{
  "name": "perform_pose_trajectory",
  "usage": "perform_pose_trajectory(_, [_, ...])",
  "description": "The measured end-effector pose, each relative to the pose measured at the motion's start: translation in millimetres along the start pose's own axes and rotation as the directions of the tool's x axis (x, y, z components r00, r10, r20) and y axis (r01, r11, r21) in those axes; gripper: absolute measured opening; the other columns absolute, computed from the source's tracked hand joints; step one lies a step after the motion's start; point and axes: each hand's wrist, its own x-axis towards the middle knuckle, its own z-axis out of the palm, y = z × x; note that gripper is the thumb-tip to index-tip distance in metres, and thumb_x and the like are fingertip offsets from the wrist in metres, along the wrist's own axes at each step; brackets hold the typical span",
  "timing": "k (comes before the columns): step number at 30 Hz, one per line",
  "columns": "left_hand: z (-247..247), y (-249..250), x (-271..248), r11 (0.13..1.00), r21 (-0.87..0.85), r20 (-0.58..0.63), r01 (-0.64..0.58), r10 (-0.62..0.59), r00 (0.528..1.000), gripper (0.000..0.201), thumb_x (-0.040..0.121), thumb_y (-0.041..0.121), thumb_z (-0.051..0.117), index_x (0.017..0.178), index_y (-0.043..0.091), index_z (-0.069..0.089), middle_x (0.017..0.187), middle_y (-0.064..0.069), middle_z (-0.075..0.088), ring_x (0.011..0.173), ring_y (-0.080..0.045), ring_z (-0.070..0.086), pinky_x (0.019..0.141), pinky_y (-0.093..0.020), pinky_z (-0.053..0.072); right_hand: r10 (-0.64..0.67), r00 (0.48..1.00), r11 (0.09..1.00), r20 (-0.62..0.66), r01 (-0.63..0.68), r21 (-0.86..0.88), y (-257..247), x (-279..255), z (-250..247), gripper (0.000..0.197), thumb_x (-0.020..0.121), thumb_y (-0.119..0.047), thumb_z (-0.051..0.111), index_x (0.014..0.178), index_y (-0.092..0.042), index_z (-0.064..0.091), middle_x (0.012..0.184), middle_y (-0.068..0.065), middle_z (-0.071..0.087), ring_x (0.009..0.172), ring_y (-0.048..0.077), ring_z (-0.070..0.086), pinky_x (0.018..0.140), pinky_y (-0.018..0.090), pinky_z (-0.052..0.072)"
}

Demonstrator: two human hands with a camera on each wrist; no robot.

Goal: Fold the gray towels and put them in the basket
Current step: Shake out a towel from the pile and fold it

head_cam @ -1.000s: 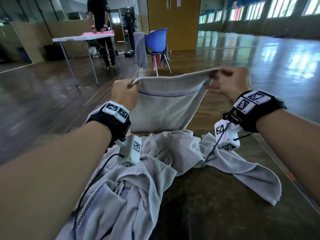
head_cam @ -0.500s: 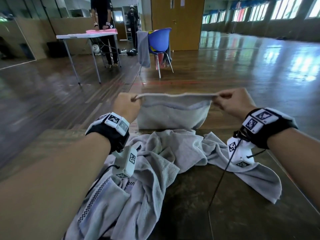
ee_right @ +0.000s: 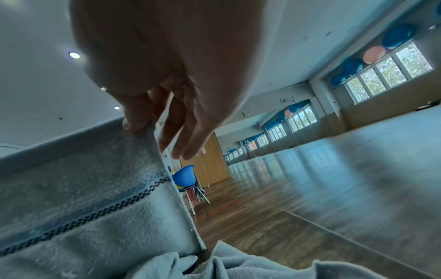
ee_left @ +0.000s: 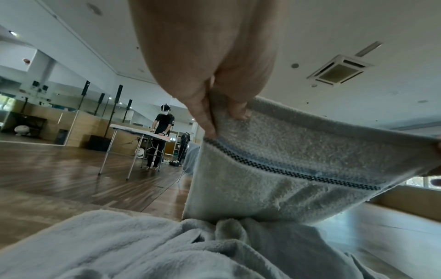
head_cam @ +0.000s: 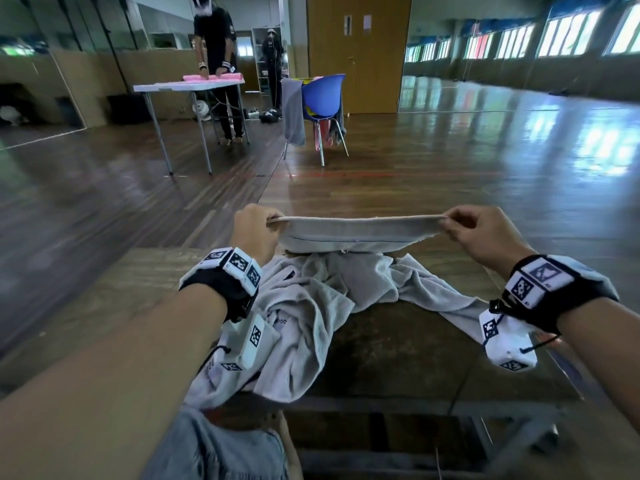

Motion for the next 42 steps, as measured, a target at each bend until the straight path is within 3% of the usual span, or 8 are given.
perform_pose_trajectory(2, [-16.8,10.8,-9.2,1.000,0.012,-0.032,0.010,-0.010,0.999,0.024,0.092,0.024,0.068,0.086,0.002,0.076,0.081,-0.018,0.070,0.077,-0.029,0.060,0.066,-0.031,0.037,0.035,0.999,0.998,-0.011,-0.034,0.061,-13.0,-12.5,-14.1,0.020,0.097,-0.027,0.064,0.080,-0.036,0.069,0.081,0.000,0.073,0.076,0.024,0.071,0.075,0.046,0.061])
perform_pose_trajectory(7, [-61.8,41.4,-26.4,0.987,-0.159,-0.094,0.025,-0.040,0.995,0.041,0.096,0.034,0.062,0.078,-0.003,0.059,0.073,-0.015,0.058,0.065,-0.023,0.045,0.059,-0.035,0.036,0.033,0.997,0.981,-0.065,-0.020,0.191,-50.5,-37.9,-54.4,0.030,0.102,-0.026,0.055,0.077,-0.039,0.065,0.072,-0.004,0.070,0.059,0.012,0.073,0.065,0.038,0.060])
perform_pose_trajectory(13, [-112.8,68.5,-63.4,0.987,-0.156,0.192,0.027,0.003,0.981,0.043,0.097,0.040,0.058,0.097,-0.001,0.072,0.070,-0.008,0.057,0.055,-0.012,0.044,0.051,-0.022,0.037,0.130,0.977,0.948,0.168,-0.172,0.267,-104.5,-93.7,-107.2,0.029,0.102,-0.020,0.055,0.075,-0.025,0.067,0.059,-0.002,0.063,0.037,0.012,0.057,0.040,0.024,0.050])
perform_pose_trajectory(19, [-125.5,69.1,-113.4,0.976,-0.116,0.730,0.185,-0.043,0.682,0.038,0.093,0.045,0.060,0.091,0.009,0.074,0.080,-0.011,0.074,0.064,-0.018,0.063,0.062,-0.030,0.051,0.230,0.866,0.936,0.444,-0.322,0.143,-104.3,-163.9,-117.8,0.019,0.096,-0.023,0.058,0.094,-0.005,0.066,0.068,0.009,0.062,0.045,0.015,0.056,0.040,0.024,0.045])
perform_pose_trajectory(22, [-101.0,61.1,-122.9,0.999,-0.004,0.783,0.043,-0.024,0.621,0.043,0.092,0.047,0.061,0.057,0.023,0.061,0.055,0.011,0.059,0.052,-0.005,0.051,0.062,-0.023,0.040,0.320,0.788,0.919,0.525,-0.392,0.028,-78.3,-187.0,-94.5,0.020,0.098,-0.024,0.060,0.092,-0.006,0.068,0.058,0.003,0.057,0.043,0.013,0.052,0.040,0.020,0.041])
perform_pose_trajectory(25, [-64.7,44.6,-116.7,0.992,0.123,0.812,0.018,-0.112,0.573,0.046,0.093,0.051,0.057,0.070,0.013,0.070,0.067,-0.001,0.061,0.062,-0.012,0.049,0.070,-0.028,0.040,0.378,0.774,0.911,0.508,-0.410,-0.052,-44.3,-188.6,-67.2,0.022,0.099,-0.025,0.061,0.090,-0.006,0.068,0.053,-0.001,0.055,0.042,0.011,0.049,0.044,0.020,0.040])
perform_pose_trajectory(36, [62.1,-6.9,-14.9,0.983,0.035,0.331,0.178,-0.179,0.926,0.050,0.091,0.025,0.071,0.051,0.016,0.042,0.049,0.004,0.041,0.047,-0.012,0.038,0.046,-0.026,0.026,0.274,0.960,0.936,0.052,-0.254,-0.243,46.5,-63.5,17.1,0.018,0.093,-0.028,0.065,0.075,-0.024,0.067,0.070,-0.004,0.067,0.069,0.018,0.059,0.068,0.028,0.039])
perform_pose_trajectory(42, [130.0,-32.4,36.4,0.972,0.139,0.299,0.191,-0.225,0.927,0.039,0.097,0.028,0.061,0.062,0.013,0.053,0.061,0.000,0.049,0.063,-0.021,0.048,0.056,-0.030,0.030,0.244,0.967,0.921,0.074,-0.207,-0.331,97.2,17.2,66.4,0.013,0.091,-0.025,0.065,0.078,-0.024,0.068,0.080,0.002,0.070,0.085,0.027,0.061,0.076,0.029,0.041])
